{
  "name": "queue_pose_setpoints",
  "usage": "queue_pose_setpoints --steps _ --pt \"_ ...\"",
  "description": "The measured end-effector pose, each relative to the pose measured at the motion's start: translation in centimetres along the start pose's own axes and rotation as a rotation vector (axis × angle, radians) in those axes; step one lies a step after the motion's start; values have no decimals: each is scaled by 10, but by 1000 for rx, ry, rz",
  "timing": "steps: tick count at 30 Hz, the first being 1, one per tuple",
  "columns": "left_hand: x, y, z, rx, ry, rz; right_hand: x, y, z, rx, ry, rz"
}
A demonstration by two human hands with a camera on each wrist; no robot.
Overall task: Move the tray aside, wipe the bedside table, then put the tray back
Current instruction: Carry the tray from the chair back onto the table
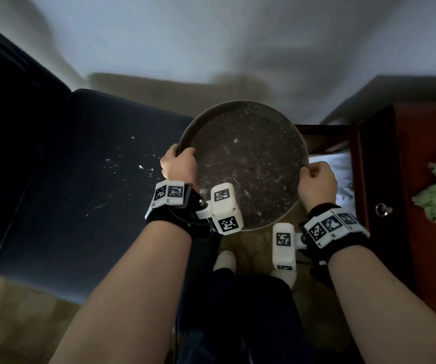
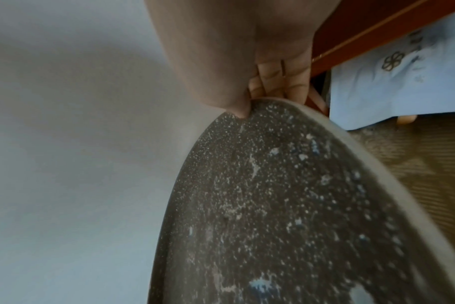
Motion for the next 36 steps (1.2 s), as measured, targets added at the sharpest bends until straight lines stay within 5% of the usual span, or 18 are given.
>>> queue_pose_setpoints --steps 14,36 --pt "16 61 103 -212 -175 36 48 -11 -118 173 -73 60" --pt "69 336 236 -544 -580 175 192 48 -370 334 -285 348"
Point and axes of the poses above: each hand's wrist, its own y-axis away from the middle knuckle, its own z-axis out of the palm, x = y × z, the point moved 9 cm from there along -y, towards the middle knuckle, and after that the axes turned 10 degrees about z, right-handed, at the moved point
